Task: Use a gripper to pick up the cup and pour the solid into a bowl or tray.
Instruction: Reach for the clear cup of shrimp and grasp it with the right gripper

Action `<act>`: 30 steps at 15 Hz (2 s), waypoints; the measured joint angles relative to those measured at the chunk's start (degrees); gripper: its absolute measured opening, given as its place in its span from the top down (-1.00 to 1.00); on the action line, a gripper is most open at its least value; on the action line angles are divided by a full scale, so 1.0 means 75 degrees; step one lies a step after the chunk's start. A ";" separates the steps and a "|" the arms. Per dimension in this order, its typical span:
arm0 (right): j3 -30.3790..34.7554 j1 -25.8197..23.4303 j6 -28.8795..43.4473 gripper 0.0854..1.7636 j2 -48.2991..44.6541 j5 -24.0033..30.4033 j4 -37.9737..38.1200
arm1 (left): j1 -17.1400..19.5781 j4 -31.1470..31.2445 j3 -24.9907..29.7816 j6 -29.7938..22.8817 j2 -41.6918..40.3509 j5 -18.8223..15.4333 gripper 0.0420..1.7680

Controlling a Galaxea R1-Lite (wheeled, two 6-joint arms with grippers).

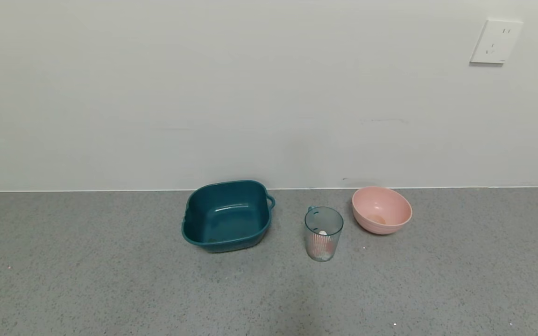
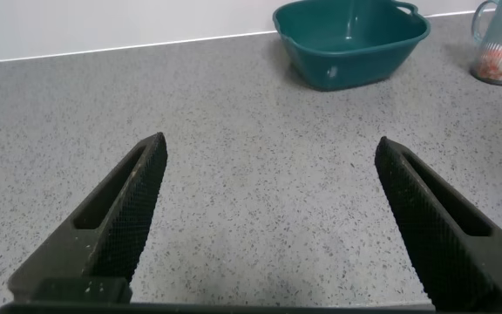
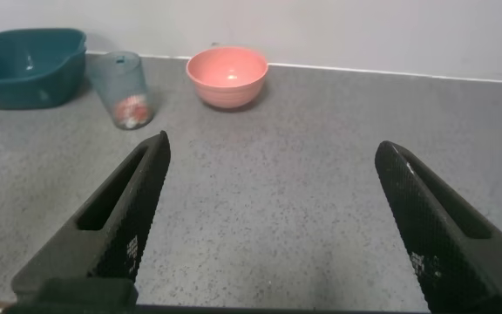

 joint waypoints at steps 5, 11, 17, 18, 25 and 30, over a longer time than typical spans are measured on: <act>-0.0301 0.0437 -0.0011 -0.94 0.2180 0.0164 -0.1042 | 0.0000 0.0003 0.0000 0.0000 0.0000 -0.0003 -0.94; -0.0345 0.1113 0.0015 -0.94 0.5356 0.0184 -0.2604 | -0.0003 0.0000 0.0000 0.0000 0.0000 -0.0003 -0.94; -0.0374 0.1978 0.0047 -0.94 0.8078 0.0179 -0.4192 | 0.0000 0.0003 0.0000 0.0000 0.0000 -0.0003 -0.94; -0.0374 0.2092 0.0050 -0.94 0.8527 0.0180 -0.4629 | 0.0000 0.0003 0.0000 -0.0003 0.0000 0.0000 -0.94; -0.0481 0.2737 0.0080 -0.94 1.1724 0.0190 -0.7761 | 0.0000 0.0000 0.0000 0.0000 0.0000 -0.0003 -0.94; -0.1169 0.3051 0.0088 -0.94 1.3011 0.0029 -0.7873 | 0.0000 0.0003 0.0000 -0.0003 0.0000 0.0000 -0.94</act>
